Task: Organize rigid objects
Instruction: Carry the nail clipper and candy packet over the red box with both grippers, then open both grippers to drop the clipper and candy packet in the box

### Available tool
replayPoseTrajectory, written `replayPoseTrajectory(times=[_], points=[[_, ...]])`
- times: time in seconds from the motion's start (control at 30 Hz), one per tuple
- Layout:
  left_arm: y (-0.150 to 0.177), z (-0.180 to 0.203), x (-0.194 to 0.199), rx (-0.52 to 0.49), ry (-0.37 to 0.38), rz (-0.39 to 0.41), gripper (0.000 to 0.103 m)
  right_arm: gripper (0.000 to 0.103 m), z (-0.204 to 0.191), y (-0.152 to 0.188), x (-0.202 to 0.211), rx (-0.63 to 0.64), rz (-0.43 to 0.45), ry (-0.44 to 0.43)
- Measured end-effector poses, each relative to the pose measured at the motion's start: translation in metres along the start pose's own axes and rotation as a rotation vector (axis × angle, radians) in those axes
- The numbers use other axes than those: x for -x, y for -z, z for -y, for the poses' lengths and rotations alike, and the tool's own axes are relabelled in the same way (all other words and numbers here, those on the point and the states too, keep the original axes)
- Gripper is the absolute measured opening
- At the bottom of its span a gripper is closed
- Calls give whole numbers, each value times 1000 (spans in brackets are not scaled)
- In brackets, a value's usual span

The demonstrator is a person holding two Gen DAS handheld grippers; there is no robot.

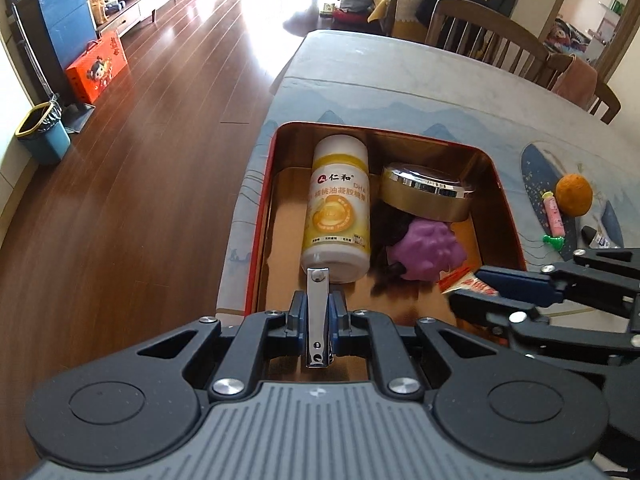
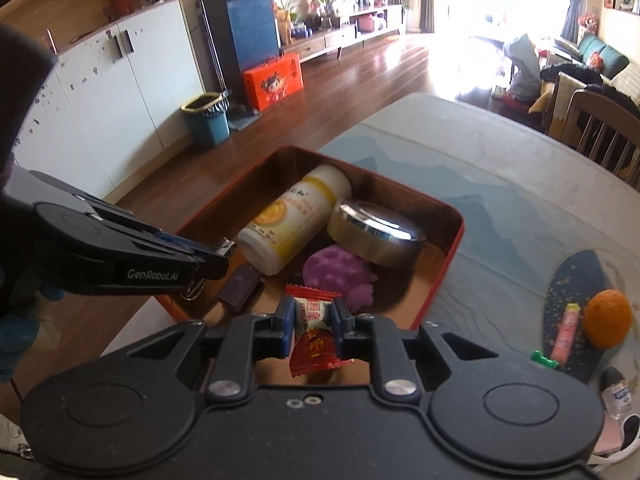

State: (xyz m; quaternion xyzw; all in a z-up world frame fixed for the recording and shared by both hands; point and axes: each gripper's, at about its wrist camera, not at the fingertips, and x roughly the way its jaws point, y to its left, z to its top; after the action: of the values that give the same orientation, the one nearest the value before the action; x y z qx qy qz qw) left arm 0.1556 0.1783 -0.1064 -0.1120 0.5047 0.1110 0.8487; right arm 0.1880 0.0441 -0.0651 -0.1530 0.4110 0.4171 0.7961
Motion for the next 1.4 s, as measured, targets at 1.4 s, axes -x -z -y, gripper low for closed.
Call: replayPoseTrajectory(times=[1.4], points=[[3,10,22,-51,76,21,12,50,-10,5,33,-35,42,17]])
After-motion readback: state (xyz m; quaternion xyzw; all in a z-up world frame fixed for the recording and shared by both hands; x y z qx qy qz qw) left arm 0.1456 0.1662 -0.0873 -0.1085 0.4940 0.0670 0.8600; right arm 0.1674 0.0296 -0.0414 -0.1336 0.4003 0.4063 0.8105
